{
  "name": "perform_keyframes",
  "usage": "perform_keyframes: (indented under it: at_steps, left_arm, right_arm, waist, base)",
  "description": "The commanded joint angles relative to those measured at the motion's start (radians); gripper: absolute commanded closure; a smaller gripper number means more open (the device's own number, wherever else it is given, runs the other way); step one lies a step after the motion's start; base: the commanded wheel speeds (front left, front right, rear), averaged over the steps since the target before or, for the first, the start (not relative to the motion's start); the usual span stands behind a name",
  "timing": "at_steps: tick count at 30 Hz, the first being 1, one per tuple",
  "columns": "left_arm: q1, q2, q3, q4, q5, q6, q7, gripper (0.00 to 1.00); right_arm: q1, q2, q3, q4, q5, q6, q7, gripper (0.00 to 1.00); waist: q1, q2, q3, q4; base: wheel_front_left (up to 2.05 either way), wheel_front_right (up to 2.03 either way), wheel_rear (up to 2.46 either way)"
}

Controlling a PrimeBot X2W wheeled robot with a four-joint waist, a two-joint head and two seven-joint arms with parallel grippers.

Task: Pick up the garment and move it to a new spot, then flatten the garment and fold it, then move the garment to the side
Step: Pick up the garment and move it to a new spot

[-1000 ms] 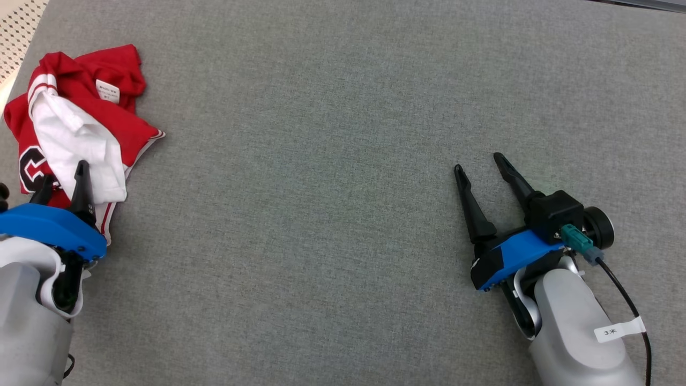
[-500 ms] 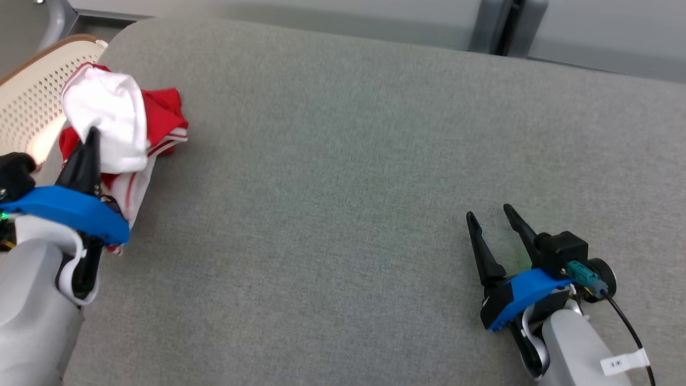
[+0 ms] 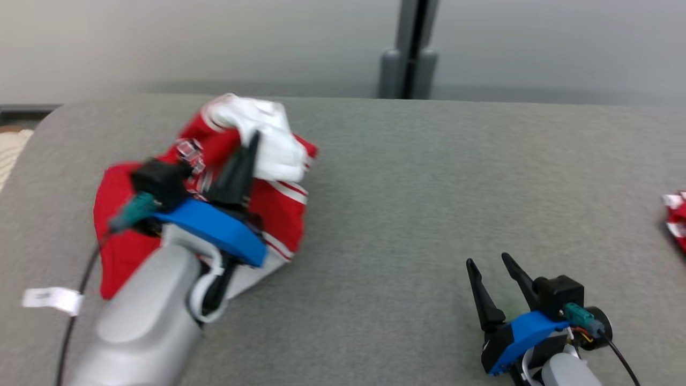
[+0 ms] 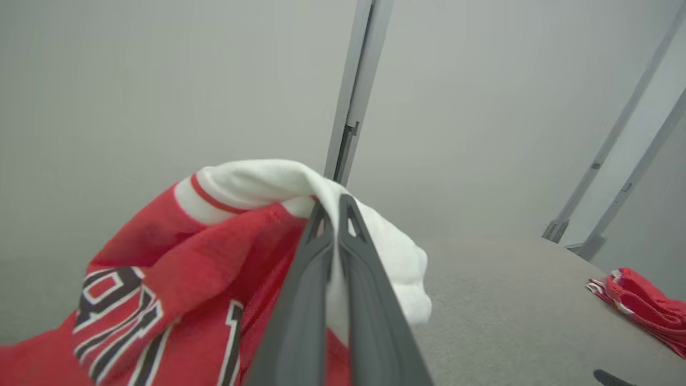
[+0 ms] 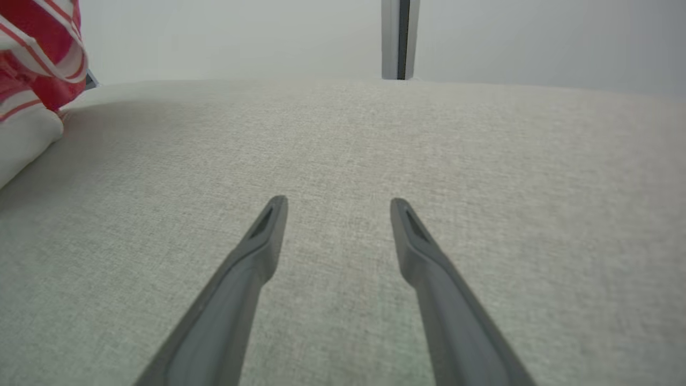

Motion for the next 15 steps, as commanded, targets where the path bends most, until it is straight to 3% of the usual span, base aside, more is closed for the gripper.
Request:
perform_keyframes:
  at_steps: [1, 6, 12, 14, 15]
  left_arm:
    - [0.015, -0.022, -0.017, -0.007, 0.004, -0.001, -0.004, 1.00]
    - [0.034, -0.127, -0.111, -0.003, 0.009, -0.001, -0.004, 1.00]
    - [0.035, -0.217, -0.181, 0.064, -0.020, -0.001, -0.005, 0.98]
    - [0.029, -0.232, -0.175, 0.099, -0.008, -0.001, -0.004, 0.00]
    - [0.027, -0.237, -0.165, 0.114, 0.005, -0.001, -0.005, 0.00]
  right_arm:
    - [0.017, -0.005, 0.000, -0.002, 0.003, 0.000, -0.001, 0.00]
    - [0.030, -0.005, 0.014, -0.008, 0.007, 0.000, -0.001, 0.00]
    - [0.044, -0.005, 0.024, -0.013, 0.012, 0.000, -0.001, 0.00]
    - [0.048, -0.004, 0.025, -0.016, 0.013, 0.000, -0.001, 0.00]
    - [0.050, -0.004, 0.025, -0.017, 0.014, 0.000, -0.001, 0.00]
  waist:
    - [0.0001, 0.0000, -0.045, -0.063]
    - [0.0001, 0.0000, -0.041, -0.156]
    - [0.0001, 0.0000, -0.038, -0.218]
    - [0.0001, 0.0000, -0.036, -0.224]
    - [0.0001, 0.0000, -0.036, -0.225]
  base:
    - [0.00, 0.00, 0.00]
    - [0.00, 0.00, 0.00]
    - [0.00, 0.00, 0.00]
    - [0.00, 0.00, 0.00]
    - [0.00, 0.00, 0.00]
